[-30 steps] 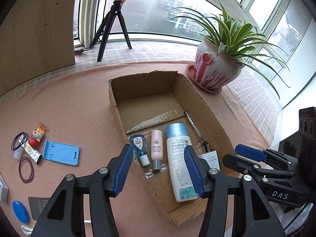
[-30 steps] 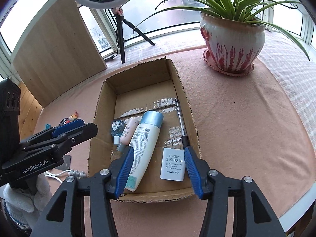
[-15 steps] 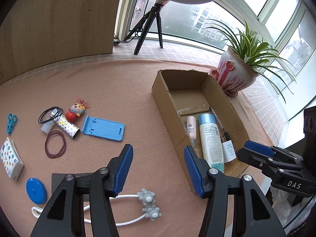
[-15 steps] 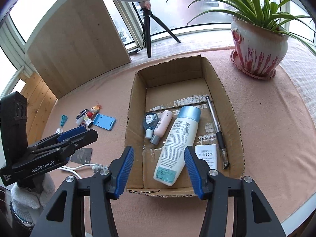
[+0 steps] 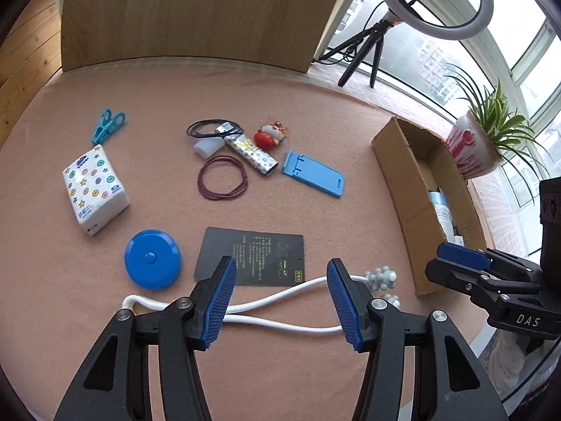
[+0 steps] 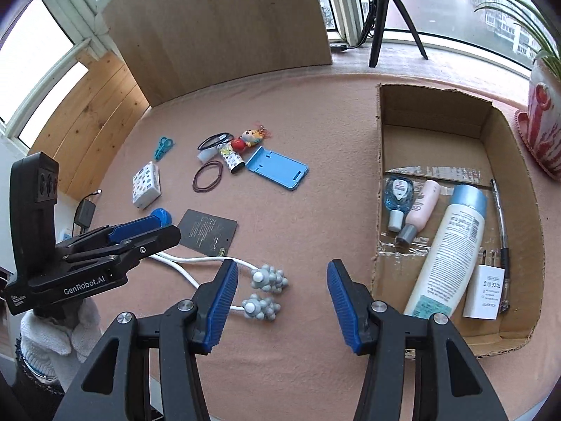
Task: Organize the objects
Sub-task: 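Move the right gripper to the grey ball head of the white massager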
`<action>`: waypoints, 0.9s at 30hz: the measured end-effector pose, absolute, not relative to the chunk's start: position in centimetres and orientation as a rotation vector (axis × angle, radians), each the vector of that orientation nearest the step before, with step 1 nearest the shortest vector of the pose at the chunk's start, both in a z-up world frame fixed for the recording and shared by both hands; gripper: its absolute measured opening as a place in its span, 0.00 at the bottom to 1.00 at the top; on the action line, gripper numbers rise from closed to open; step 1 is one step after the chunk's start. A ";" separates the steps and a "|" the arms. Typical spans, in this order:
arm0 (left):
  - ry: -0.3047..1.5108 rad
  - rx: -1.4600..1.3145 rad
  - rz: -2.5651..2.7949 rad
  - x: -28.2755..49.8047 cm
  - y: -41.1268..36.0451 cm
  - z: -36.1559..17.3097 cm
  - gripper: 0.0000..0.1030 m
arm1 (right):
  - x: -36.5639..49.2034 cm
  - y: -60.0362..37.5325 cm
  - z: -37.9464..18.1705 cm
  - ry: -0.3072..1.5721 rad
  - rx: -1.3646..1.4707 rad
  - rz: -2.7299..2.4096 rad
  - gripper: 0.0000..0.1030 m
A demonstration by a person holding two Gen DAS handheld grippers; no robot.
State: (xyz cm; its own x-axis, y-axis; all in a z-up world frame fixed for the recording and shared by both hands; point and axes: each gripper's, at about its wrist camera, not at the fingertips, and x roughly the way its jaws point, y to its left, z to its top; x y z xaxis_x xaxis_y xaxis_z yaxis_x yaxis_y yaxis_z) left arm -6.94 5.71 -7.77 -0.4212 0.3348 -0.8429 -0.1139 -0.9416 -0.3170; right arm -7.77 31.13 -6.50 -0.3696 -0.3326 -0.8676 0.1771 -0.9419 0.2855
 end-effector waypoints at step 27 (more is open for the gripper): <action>-0.462 -1.632 2.480 -5.3 -3.1 -13.5 0.56 | -7.7 27.9 -13.0 -0.328 1.801 -2.317 0.48</action>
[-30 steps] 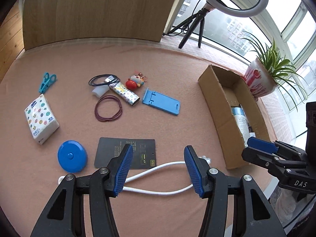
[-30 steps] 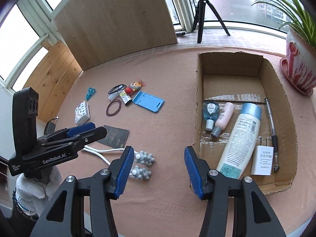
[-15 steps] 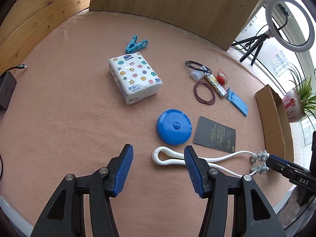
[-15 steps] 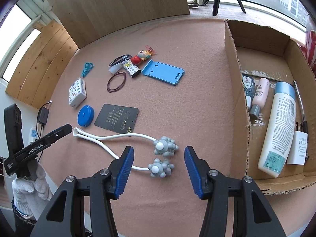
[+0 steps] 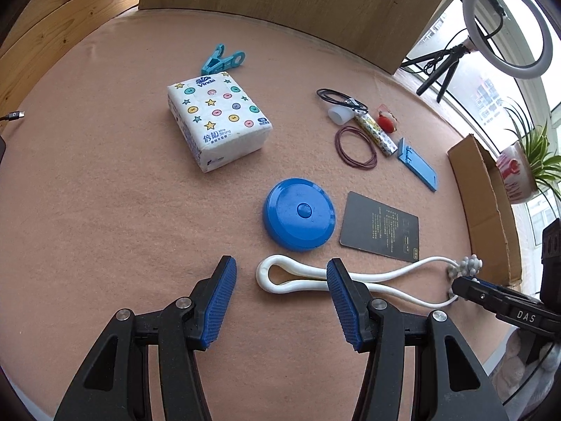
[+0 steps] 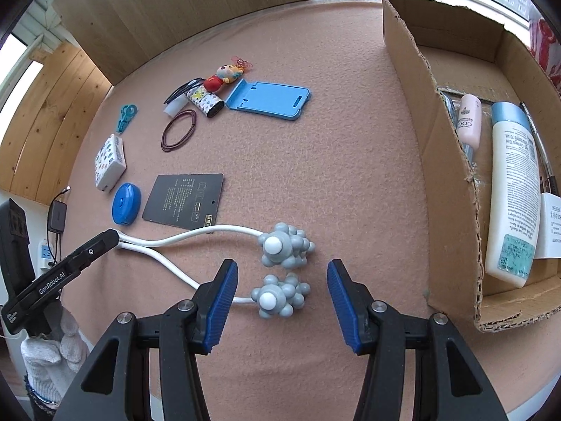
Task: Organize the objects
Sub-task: 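Move the right gripper to the grey ball head of the white massager, then close the right gripper on the massager head and lift it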
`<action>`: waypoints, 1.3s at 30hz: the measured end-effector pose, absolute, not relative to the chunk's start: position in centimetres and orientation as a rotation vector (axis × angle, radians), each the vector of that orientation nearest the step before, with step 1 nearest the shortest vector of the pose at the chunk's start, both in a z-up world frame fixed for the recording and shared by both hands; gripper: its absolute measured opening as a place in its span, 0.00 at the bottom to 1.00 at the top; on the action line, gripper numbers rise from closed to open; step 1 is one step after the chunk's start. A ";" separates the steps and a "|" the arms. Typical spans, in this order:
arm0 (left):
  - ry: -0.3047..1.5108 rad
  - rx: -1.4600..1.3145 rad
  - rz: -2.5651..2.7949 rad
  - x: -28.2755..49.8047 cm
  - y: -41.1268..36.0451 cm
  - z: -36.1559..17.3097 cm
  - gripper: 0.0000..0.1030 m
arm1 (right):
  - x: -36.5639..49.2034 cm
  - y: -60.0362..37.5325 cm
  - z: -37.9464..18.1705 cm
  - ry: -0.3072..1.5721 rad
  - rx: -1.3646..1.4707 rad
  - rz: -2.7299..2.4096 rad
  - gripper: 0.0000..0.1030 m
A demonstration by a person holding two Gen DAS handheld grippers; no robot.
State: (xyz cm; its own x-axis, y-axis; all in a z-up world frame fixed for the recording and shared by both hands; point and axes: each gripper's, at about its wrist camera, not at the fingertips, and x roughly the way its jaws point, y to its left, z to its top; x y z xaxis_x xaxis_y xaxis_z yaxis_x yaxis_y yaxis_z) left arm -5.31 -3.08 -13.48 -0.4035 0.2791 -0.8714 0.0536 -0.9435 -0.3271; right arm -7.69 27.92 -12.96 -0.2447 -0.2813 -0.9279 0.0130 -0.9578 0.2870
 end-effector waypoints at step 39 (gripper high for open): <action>-0.459 -1.362 2.387 -10.1 6.3 -5.1 0.53 | -7.1 35.8 -5.4 -0.574 1.588 -2.521 0.07</action>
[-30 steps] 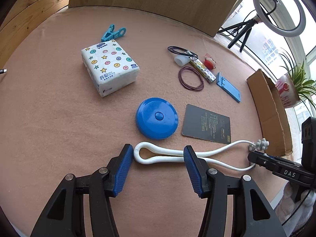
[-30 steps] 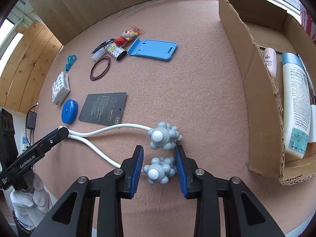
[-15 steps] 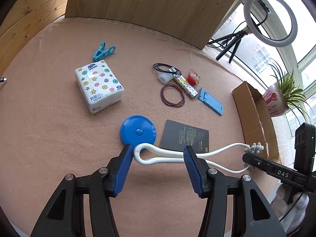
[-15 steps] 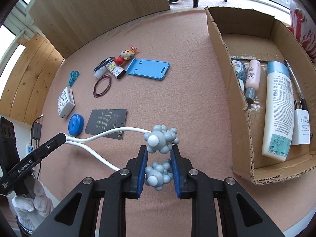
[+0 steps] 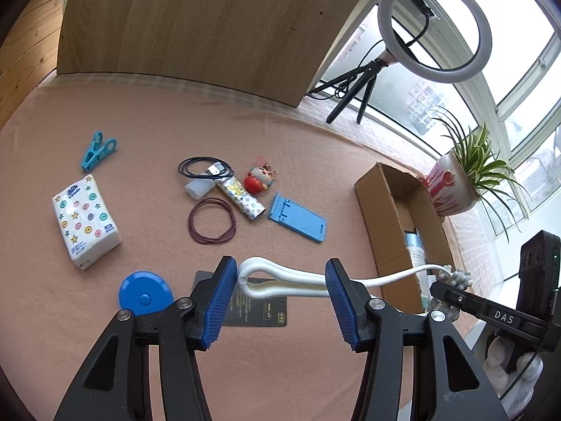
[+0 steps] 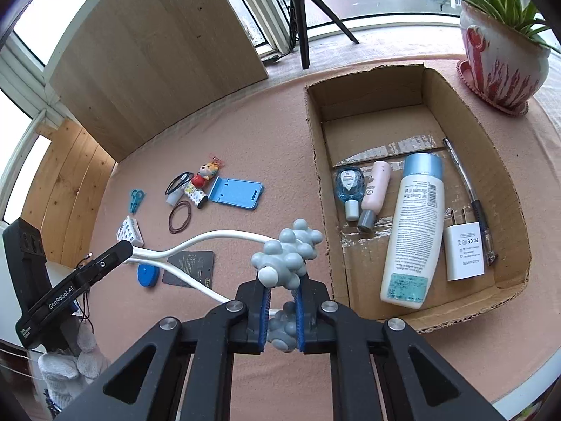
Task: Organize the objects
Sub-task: 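Close the right gripper on the massager head and lift it, then carry the massager into the box and open the right gripper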
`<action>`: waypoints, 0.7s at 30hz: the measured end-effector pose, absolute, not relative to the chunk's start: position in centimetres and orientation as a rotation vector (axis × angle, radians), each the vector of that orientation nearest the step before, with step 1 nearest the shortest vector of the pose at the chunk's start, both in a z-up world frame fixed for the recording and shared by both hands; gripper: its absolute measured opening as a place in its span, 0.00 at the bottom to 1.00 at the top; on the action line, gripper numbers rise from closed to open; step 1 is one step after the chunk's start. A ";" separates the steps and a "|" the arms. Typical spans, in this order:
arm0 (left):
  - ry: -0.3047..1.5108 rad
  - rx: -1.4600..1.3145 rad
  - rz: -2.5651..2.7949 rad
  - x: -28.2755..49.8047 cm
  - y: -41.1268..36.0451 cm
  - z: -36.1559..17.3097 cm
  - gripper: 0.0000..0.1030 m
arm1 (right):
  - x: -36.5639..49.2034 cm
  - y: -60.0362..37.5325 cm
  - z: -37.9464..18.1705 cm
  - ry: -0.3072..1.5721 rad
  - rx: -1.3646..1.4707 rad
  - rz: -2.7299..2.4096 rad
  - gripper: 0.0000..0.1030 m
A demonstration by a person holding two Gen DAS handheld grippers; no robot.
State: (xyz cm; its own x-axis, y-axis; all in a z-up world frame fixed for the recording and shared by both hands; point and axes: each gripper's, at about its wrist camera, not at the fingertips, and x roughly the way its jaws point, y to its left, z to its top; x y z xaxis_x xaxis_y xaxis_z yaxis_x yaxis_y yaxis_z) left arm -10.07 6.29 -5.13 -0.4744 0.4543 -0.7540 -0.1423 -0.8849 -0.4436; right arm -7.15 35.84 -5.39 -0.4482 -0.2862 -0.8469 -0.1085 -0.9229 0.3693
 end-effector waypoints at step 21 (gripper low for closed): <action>-0.254 -1.263 2.274 -12.6 18.4 -2.6 0.51 | -8.1 41.2 -4.6 -0.344 1.605 -2.593 0.06</action>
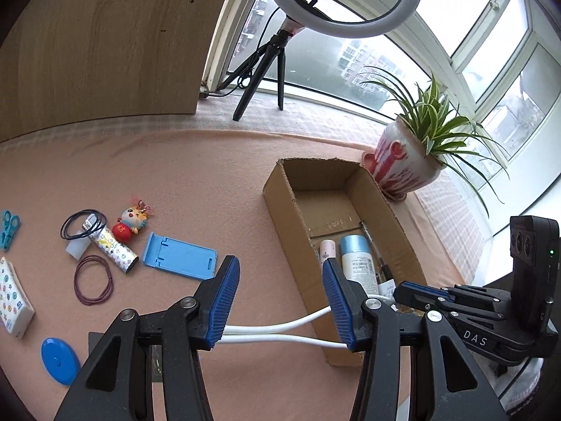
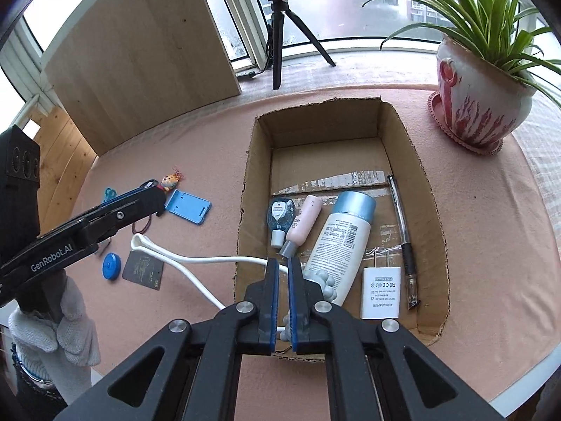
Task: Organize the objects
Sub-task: 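Carry the massager into the box and open the right gripper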
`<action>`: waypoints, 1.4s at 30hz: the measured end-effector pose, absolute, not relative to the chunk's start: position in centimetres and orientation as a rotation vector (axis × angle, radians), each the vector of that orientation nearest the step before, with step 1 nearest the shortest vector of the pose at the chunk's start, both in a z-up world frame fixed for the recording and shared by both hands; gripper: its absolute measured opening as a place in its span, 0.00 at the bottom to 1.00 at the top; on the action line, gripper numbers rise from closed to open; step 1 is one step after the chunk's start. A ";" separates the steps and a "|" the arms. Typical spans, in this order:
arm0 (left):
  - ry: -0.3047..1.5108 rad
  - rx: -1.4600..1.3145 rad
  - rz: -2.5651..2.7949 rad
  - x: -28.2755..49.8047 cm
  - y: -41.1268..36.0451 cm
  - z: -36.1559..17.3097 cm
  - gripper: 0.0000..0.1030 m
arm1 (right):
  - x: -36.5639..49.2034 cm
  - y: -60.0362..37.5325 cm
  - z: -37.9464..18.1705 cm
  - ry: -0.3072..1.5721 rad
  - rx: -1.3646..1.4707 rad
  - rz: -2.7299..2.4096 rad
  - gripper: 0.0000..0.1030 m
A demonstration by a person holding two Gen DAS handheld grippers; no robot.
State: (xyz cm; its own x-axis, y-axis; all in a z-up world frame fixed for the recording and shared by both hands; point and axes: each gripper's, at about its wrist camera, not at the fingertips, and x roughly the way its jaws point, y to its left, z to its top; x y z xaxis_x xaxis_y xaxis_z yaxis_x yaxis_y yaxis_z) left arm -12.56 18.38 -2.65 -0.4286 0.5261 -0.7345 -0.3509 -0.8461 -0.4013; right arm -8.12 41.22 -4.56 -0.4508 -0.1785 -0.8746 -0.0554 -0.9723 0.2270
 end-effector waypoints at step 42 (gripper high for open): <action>-0.237 -1.282 2.201 -12.7 22.8 -3.9 0.51 | -8.2 44.5 -6.7 -0.298 1.610 -2.570 0.27</action>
